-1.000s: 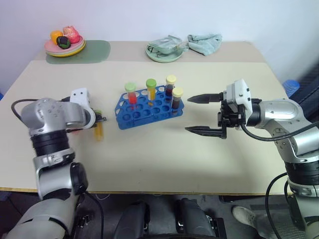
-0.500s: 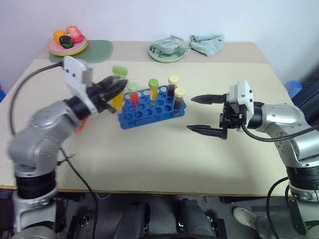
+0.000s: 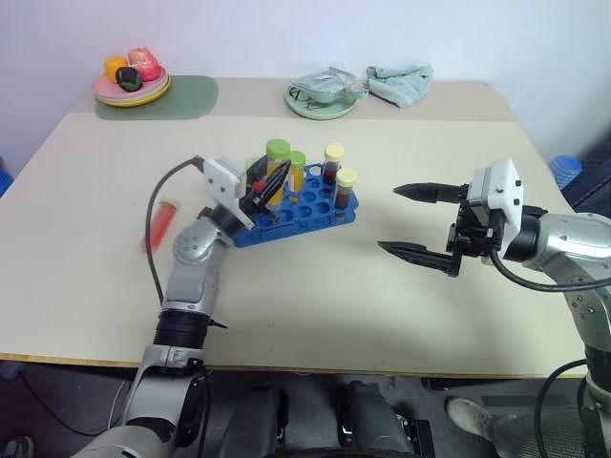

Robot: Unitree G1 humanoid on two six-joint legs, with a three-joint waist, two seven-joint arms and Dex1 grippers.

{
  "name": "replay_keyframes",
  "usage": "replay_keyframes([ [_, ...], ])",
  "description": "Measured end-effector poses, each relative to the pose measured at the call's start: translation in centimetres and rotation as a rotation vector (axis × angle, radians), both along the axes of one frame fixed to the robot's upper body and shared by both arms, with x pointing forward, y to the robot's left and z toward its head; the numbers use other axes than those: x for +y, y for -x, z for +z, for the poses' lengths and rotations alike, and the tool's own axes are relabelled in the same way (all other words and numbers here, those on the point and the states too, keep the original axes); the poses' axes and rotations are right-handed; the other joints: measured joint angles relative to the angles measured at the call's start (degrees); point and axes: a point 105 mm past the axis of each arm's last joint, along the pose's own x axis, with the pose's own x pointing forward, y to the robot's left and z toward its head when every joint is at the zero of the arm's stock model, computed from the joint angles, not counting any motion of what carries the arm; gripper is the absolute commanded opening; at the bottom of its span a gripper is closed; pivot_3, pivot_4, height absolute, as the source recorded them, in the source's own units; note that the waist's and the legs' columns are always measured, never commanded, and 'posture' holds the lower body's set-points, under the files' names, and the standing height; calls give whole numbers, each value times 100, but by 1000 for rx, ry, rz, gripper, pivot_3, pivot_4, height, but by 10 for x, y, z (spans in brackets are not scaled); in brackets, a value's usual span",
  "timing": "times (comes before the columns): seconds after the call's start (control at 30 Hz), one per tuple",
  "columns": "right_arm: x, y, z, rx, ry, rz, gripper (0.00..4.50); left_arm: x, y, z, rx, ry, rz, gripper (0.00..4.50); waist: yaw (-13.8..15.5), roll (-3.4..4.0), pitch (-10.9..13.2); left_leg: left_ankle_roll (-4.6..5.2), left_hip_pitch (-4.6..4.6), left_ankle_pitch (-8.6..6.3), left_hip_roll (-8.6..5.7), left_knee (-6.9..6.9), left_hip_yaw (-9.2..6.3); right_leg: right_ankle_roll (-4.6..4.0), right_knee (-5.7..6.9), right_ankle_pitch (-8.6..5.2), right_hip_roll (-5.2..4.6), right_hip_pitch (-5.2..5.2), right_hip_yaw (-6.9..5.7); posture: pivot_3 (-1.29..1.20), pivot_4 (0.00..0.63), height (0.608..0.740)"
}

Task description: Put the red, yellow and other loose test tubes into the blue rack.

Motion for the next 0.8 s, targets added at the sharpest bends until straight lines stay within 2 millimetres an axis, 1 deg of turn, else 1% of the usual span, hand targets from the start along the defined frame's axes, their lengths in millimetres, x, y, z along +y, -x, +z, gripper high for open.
replay_keyframes([
  [0.13,0,3,2,-7,-2,-12,4500,-15,-2,-1,-13,18,-46,734,-1,0,0,1,-1,0,0,1,0,1,1,0,0,0,-1,0,150,740],
  [0.23,1,6,4,-5,-7,-20,4500,-22,-6,-2,-20,14,-59,734,-10,0,0,2,0,-1,0,2,0,1,2,1,2,0,-1,0,150,740],
  [0.4,2,7,5,-5,-3,-25,4500,-26,-10,-20,7,-8,-44,734,-6,-1,0,3,0,-1,0,3,0,2,2,1,3,0,-1,0,150,740],
  [0.67,2,7,6,6,1,-36,4500,-29,-10,-24,-34,-44,-48,734,-7,-2,-3,3,4,-1,0,3,0,3,5,1,3,3,0,0,150,740],
  [0.8,2,7,6,5,1,-35,4500,-36,-7,-25,-29,-28,-88,734,-4,-2,-4,4,5,-1,0,3,0,3,4,1,3,5,0,0,150,740],
])
